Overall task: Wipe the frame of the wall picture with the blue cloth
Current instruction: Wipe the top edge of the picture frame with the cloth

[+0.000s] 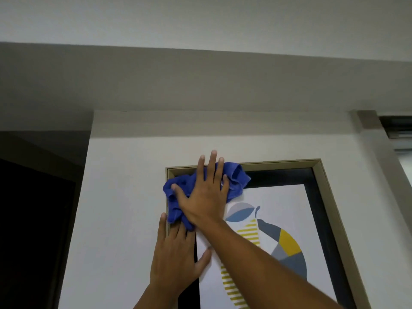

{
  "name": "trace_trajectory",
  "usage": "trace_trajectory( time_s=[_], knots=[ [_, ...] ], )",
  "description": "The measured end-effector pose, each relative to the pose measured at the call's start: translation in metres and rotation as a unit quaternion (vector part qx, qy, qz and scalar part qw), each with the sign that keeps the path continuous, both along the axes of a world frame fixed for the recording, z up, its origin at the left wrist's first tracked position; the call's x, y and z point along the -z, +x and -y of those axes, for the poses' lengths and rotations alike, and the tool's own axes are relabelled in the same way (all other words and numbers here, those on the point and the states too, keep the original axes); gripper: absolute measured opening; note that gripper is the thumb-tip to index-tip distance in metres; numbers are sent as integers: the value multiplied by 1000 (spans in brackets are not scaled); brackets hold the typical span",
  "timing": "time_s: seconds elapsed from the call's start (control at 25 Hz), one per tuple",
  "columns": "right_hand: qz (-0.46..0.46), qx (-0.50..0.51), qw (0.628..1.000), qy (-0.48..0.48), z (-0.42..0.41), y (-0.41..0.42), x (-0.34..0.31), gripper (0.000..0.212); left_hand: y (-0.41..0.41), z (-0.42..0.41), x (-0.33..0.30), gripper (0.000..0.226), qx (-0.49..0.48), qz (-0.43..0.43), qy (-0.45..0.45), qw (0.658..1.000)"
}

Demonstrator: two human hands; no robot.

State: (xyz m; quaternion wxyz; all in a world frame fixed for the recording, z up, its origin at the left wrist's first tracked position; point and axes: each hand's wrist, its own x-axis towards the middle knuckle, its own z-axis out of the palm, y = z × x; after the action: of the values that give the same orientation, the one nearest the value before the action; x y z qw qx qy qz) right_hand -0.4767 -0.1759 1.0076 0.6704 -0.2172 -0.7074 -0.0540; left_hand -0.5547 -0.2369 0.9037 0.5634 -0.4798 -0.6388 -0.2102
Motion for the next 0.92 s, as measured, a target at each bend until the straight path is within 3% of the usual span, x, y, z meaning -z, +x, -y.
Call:
trace_trajectory(
  time_s=[0.24,0.44,0.6,0.76,0.92],
  knots=[
    [34,75,996,20,-37,31,-3,88,-1,0,1,88,-18,-29,24,999],
    [-21,151,982,-114,-131,153,-2,77,-2,-3,3,94,-31,-17,6,999],
    [22,153,984,-87,-140,208,17,69,30,0,5,93,-45,13,-14,999],
    [16,90,988,-126,-129,238,73,64,135,-58,43,92,76,-60,-86,992],
    [21,90,983,-159,-147,314,180,65,265,-137,116,89,213,-14,-157,964]
  ],
)
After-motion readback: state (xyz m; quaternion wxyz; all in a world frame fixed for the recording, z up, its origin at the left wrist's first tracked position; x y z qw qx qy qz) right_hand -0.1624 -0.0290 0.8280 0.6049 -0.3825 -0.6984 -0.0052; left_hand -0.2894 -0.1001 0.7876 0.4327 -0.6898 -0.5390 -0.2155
